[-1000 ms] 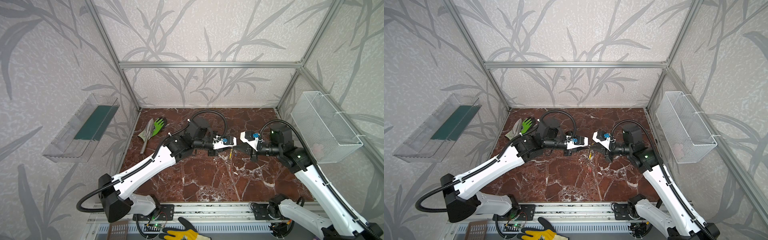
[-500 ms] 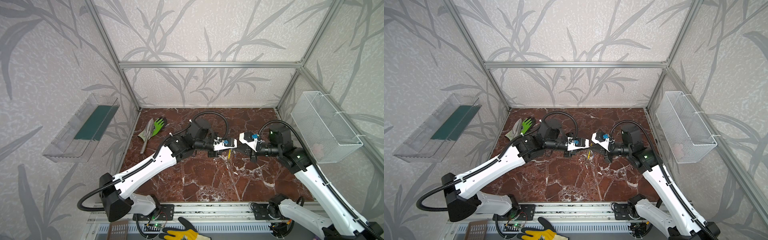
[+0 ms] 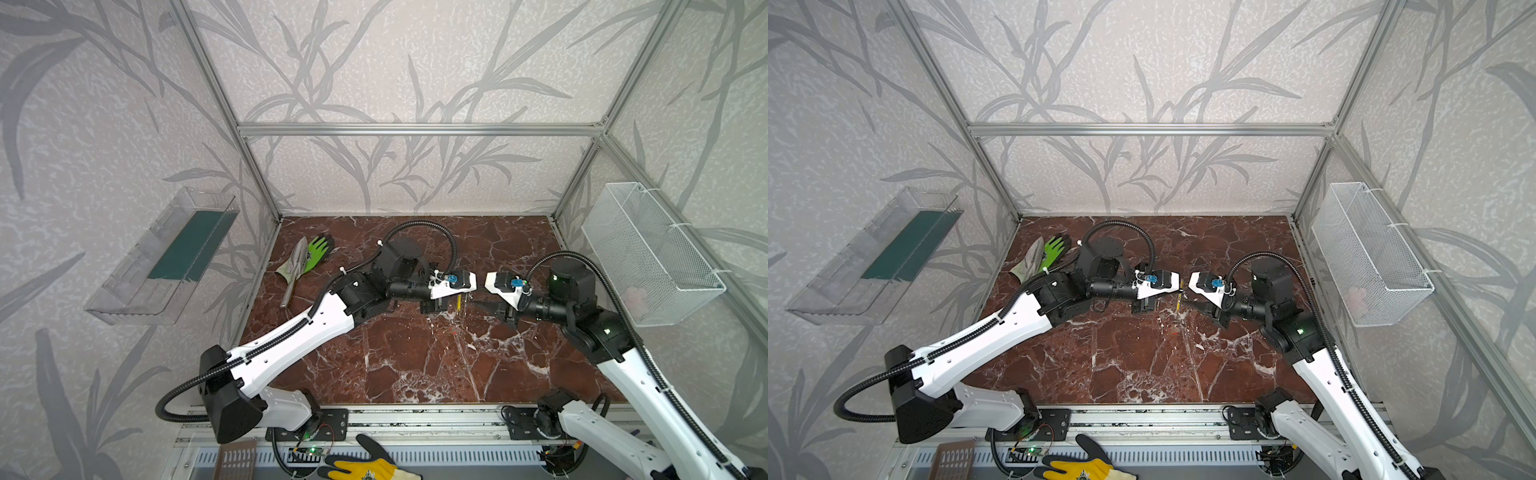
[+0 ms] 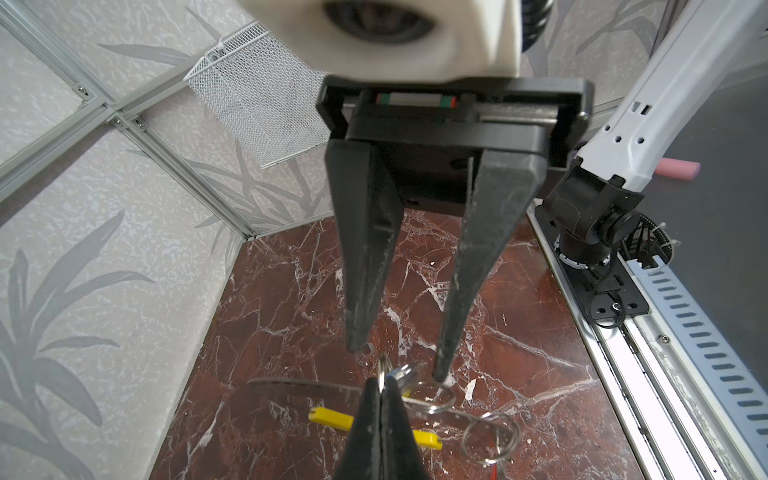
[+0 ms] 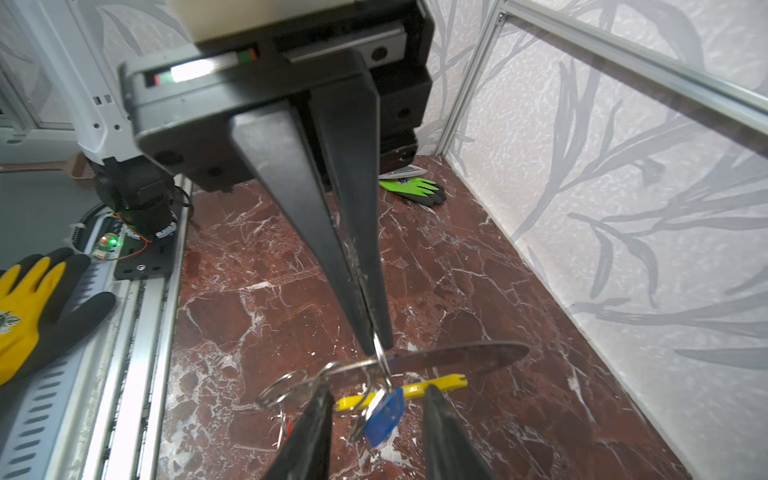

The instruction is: Put the keys on the keyring

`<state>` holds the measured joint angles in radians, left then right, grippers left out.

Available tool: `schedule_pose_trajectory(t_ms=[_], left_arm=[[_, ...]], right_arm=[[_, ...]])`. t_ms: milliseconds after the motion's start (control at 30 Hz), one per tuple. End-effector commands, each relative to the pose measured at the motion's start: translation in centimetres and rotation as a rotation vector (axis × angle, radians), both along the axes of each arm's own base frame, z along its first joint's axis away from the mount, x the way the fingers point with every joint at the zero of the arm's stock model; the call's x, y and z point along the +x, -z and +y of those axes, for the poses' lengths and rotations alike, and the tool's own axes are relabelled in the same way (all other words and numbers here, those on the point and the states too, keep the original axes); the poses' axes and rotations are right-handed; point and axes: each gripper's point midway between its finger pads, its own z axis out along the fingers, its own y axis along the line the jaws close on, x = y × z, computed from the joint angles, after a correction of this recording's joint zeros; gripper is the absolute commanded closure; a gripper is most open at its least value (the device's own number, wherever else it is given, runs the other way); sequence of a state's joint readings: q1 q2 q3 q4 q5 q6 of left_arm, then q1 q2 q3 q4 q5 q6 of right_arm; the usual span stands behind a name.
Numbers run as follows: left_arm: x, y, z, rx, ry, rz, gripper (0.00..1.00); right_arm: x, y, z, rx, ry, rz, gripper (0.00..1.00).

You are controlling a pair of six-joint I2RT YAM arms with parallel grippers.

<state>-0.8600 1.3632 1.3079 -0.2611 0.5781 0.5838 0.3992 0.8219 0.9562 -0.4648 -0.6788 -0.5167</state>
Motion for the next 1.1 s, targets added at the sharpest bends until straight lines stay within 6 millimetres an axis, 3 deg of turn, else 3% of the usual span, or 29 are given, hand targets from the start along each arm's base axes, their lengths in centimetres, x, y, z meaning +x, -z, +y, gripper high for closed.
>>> schedule_pose_trajectory(t_ms=[0,233,567,633,800,933,1067], left_arm=[[-0.2,-3.0,0.2,-0.137,0.003,0.008,1.0],[0.2,-5.1,0.5,-0.276,-0.011,0.051,1.0],[0.7,-6.5,0.7,-0.403,-0.027,0.101,1.0],[0.8,-6.8,0.6,-0.427,-0.023,0.109,1.0],[1.3,-7.6,1.0,-0.476,-0.032,0.126,1.0],[1.7,-7.9,0.9,-0.514,-0.014,0.164,1.0],[2.1,-7.8,0.5,-0.538,0.008,0.183,1.0]], right_arm=[[1.0,-0.4,-0.6,0.025,0.063,-0.038,0.62],[1.2,-0.5,0.0,0.066,0.045,-0.031,0.62],[2.1,-1.2,1.0,0.126,0.011,-0.035,0.63],[2.3,-1.2,1.1,0.126,0.011,-0.042,0.67],[2.4,-1.3,1.1,0.117,0.0,-0.066,0.89],[2.1,-1.3,1.4,0.107,-0.033,-0.079,0.96],[2.3,-1.8,1.6,0.103,-0.047,-0.101,0.94]])
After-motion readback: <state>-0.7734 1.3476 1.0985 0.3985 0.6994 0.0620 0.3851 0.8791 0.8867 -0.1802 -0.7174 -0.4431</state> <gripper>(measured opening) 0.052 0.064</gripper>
